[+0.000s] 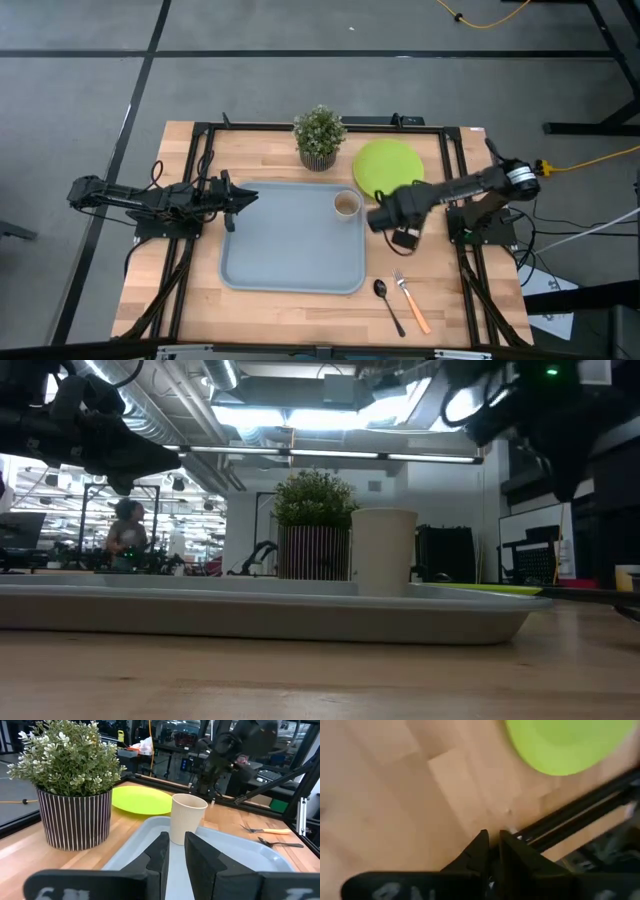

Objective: Pick and place plate/cup/fork/spoon on tray
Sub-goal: Put the green plate on the gray serving tray to the bottom left of the white cup

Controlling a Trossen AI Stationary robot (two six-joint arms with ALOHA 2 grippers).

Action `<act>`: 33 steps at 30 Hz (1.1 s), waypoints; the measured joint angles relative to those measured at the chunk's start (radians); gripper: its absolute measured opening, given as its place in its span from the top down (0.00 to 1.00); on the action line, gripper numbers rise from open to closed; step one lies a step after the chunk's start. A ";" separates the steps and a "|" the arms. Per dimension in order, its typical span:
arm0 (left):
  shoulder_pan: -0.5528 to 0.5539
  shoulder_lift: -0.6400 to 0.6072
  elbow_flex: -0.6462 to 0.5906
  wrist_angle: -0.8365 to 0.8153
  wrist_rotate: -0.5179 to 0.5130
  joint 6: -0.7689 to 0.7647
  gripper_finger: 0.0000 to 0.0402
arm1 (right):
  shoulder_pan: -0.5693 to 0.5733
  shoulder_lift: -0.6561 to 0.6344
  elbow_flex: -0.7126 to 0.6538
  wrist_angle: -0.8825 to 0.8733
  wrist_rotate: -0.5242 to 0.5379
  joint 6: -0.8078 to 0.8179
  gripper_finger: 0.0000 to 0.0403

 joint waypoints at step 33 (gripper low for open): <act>0.000 0.000 0.000 0.002 0.002 0.000 0.87 | -0.078 -0.198 -0.582 0.933 0.316 -0.508 0.88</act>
